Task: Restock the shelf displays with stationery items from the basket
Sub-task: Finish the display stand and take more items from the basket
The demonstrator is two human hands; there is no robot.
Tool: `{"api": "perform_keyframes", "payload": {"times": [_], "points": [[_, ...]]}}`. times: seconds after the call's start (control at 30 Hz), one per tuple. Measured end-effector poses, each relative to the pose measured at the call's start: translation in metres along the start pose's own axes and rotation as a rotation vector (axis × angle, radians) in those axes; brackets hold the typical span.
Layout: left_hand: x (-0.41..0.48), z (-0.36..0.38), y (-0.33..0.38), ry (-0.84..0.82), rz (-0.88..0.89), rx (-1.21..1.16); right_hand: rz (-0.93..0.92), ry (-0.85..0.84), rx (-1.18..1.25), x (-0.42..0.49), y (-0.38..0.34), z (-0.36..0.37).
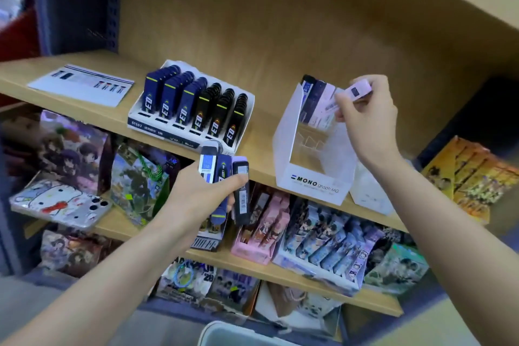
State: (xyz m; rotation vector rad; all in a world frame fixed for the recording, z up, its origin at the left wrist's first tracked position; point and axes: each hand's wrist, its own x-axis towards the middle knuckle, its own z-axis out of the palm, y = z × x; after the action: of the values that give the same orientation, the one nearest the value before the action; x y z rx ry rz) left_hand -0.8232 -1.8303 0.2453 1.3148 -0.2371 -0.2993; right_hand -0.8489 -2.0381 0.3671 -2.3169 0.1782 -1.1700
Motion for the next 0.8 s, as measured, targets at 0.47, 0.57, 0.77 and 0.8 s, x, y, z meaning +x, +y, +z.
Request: {"api": "perform_keyframes", "payload": {"times": [0.47,0.57,0.77,0.8], "points": [[0.013,-0.006,-0.002,0.009,0.011,-0.025,-0.003,-0.267,-0.383,0.071,0.044,0.01],[0.015,-0.006,-0.003,0.008,0.014,-0.023,0.009,-0.31,-0.379,0.075,0.044,0.011],[0.019,-0.004,-0.005,0.008,0.01,-0.054,-0.084,-0.231,-0.435,0.077,0.044,0.018],[0.019,-0.004,-0.006,0.006,0.006,-0.064,-0.089,-0.221,-0.437,0.076,0.044,0.019]]}}
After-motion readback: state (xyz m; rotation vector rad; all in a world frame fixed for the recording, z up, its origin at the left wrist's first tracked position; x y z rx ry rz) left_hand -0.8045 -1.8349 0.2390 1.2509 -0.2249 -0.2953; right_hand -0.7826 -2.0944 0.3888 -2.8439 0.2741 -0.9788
